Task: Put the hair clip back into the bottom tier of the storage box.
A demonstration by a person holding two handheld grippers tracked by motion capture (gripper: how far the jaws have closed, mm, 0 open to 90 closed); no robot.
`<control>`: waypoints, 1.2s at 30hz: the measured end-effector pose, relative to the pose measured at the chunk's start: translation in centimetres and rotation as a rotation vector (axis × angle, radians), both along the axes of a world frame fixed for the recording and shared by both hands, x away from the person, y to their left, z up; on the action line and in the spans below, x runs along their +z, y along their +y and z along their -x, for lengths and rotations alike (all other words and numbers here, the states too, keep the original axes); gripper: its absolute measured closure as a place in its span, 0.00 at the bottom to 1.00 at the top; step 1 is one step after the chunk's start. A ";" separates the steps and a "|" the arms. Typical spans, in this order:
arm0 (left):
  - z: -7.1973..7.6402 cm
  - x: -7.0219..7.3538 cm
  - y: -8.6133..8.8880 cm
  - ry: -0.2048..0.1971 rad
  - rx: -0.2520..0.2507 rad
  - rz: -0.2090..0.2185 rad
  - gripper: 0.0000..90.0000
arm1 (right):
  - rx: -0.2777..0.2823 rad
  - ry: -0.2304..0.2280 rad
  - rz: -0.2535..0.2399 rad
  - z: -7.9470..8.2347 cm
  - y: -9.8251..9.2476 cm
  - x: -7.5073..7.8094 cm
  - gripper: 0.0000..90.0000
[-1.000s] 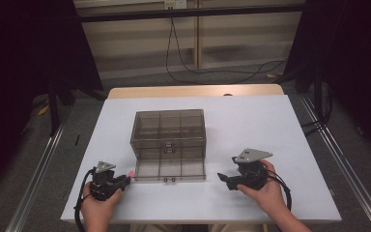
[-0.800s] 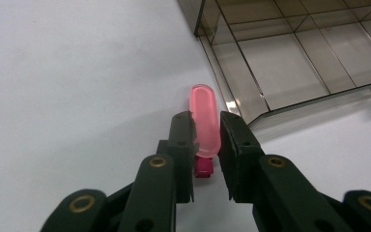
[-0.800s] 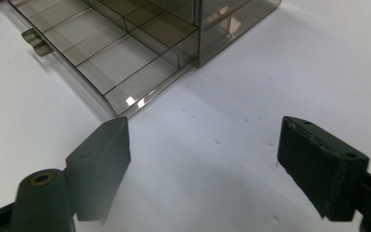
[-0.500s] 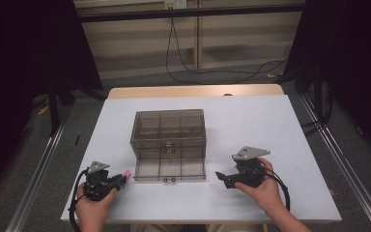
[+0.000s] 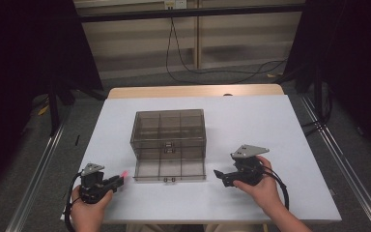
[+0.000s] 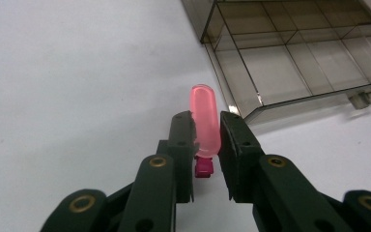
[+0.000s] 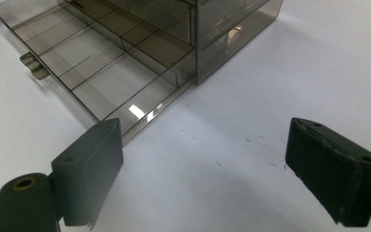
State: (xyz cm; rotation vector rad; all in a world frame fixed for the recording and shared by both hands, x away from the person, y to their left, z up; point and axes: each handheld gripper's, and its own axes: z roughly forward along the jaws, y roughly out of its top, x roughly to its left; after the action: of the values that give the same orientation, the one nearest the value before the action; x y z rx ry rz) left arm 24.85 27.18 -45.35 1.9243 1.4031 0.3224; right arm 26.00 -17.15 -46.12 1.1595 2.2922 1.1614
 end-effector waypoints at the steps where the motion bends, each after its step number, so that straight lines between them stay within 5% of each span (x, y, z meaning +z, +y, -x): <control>1: 0.0 0.1 0.0 0.000 -0.005 -0.002 0.85 | -0.001 0.000 0.001 0.0 0.0 0.0 0.15; 36: -1.2 1.2 -1.6 -0.008 -0.031 0.022 0.85 | 0.008 0.006 0.026 0.9 -0.8 0.0 0.11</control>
State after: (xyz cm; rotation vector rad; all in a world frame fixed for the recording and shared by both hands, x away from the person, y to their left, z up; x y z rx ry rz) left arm 26.05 25.62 -44.15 1.9233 1.3643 0.2990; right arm 25.11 -17.92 -46.14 1.1473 2.3117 1.1284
